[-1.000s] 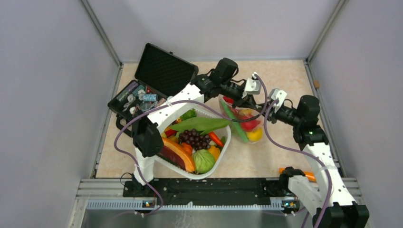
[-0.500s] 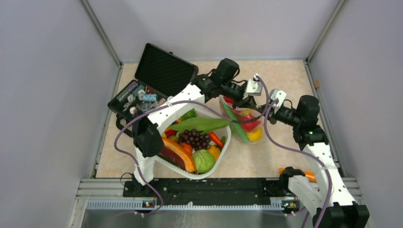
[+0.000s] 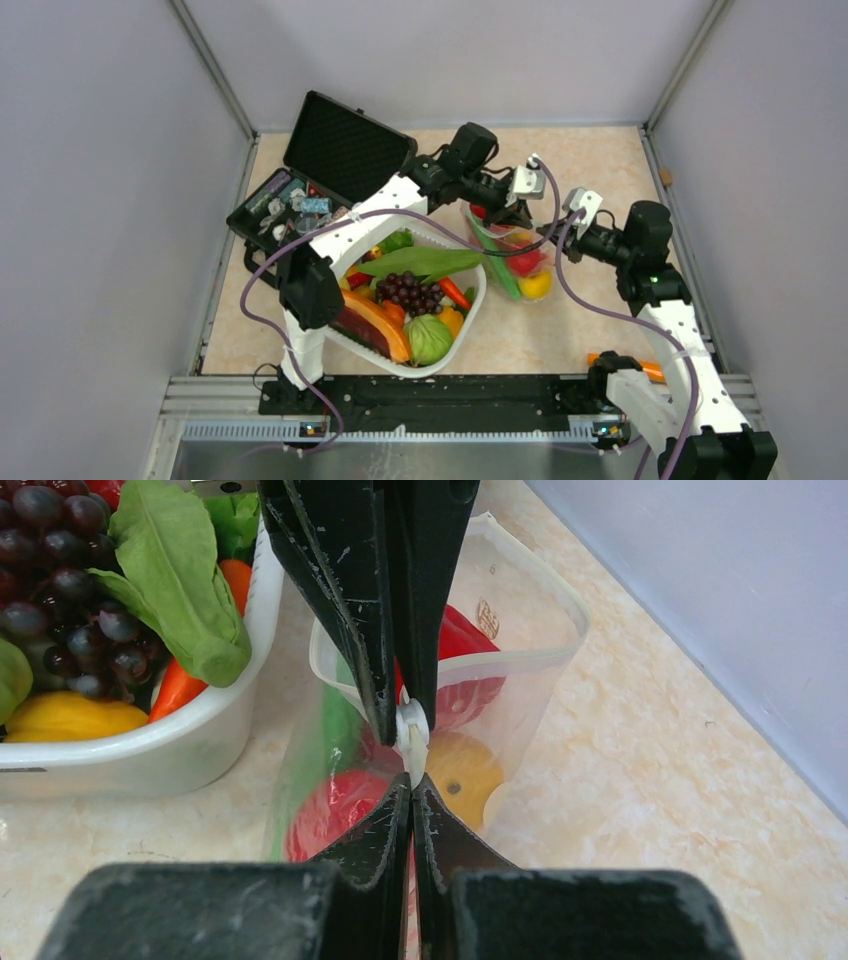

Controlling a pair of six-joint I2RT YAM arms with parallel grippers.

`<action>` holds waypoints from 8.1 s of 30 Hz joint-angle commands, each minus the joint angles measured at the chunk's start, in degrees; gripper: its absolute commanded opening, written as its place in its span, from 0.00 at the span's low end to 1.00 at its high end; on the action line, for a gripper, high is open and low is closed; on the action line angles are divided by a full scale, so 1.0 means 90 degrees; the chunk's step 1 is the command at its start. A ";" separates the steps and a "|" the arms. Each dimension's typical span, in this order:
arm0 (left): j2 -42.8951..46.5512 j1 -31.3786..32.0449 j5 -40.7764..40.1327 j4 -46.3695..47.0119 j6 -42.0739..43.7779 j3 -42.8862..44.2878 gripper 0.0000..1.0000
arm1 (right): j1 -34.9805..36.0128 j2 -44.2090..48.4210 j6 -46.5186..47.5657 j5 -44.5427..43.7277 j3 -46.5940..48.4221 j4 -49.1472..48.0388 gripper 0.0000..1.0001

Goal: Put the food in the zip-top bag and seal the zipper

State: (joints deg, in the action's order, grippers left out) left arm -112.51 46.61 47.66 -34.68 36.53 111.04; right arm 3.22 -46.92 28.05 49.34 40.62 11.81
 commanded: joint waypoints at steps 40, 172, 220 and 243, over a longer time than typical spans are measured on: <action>-0.0022 0.0153 0.0242 -0.0287 -0.0010 0.0386 0.00 | 0.0001 0.0104 0.0121 0.0492 0.0213 -0.0337 0.05; 0.0784 0.0095 -0.0056 0.0201 -0.0439 -0.0307 0.00 | -0.0005 0.0667 0.0087 0.0168 0.0330 -0.0006 0.45; 0.0618 0.0579 -0.1409 -0.0743 0.0309 -0.0018 0.00 | -0.0004 0.0546 0.0328 0.0263 0.0624 0.0630 0.00; 0.1085 0.0128 -0.1612 -0.0307 -0.0182 -0.0751 0.24 | -0.0007 0.0730 0.0308 0.0322 0.0563 0.0584 0.00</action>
State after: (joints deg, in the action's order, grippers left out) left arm -105.58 49.56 36.47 -36.88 36.14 105.32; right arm 3.16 -42.11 30.06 51.62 43.29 19.46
